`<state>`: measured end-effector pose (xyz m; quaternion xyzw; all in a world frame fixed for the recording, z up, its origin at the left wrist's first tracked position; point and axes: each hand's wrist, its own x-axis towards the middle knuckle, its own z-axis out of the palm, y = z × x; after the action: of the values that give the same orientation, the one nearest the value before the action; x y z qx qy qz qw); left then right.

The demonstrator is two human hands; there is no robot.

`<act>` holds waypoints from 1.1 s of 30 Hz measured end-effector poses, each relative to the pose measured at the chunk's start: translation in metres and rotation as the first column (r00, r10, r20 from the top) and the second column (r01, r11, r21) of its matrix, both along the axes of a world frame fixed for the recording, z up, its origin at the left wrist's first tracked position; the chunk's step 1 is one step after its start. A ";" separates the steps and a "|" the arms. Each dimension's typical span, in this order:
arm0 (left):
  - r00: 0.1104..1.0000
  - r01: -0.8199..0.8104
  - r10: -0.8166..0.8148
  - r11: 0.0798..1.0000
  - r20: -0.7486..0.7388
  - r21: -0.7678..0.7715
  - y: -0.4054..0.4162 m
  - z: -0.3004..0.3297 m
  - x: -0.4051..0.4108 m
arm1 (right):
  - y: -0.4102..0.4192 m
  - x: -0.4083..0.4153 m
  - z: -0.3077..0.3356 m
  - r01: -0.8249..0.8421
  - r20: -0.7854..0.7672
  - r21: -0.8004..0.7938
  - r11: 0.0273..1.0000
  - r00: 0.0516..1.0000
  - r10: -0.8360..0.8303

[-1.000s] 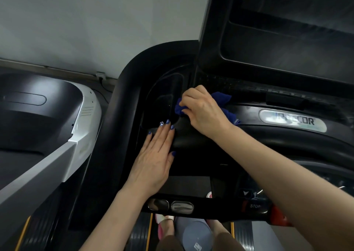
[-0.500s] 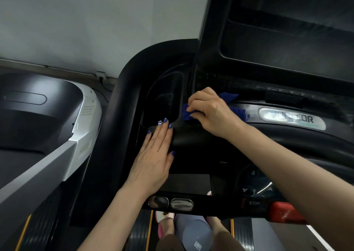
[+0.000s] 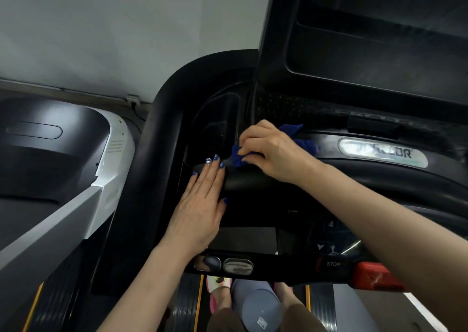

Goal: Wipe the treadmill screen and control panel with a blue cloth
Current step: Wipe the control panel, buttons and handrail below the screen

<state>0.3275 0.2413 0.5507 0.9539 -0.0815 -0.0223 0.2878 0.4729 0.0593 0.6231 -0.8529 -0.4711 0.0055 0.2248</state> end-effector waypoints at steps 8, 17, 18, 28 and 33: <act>1.000 -0.005 0.005 1.000 0.011 0.000 -0.009 0.010 0.003 | -0.003 -0.012 0.008 0.126 -0.048 0.018 0.992 0.991 -0.125; 1.000 0.010 -0.010 1.000 0.003 0.002 -0.018 0.010 0.007 | -0.023 -0.004 0.010 0.223 -0.039 0.010 0.975 0.974 -0.222; 1.000 0.010 -0.010 1.000 0.007 0.007 -0.019 0.009 0.007 | -0.019 -0.005 0.008 0.231 -0.033 0.010 0.973 0.973 -0.230; 1.000 0.000 -0.001 1.000 0.021 0.025 -0.022 0.010 0.006 | -0.038 -0.003 0.013 0.248 -0.040 0.033 0.968 0.968 -0.247; 0.997 0.017 -0.019 1.000 0.079 0.026 -0.035 0.020 0.012 | -0.057 -0.001 0.021 0.198 -0.104 -0.026 0.980 0.974 -0.199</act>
<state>0.3399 0.2058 0.5708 0.9569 -0.1010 0.0120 0.2719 0.4723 0.0020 0.6438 -0.8959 -0.3709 0.0319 0.2424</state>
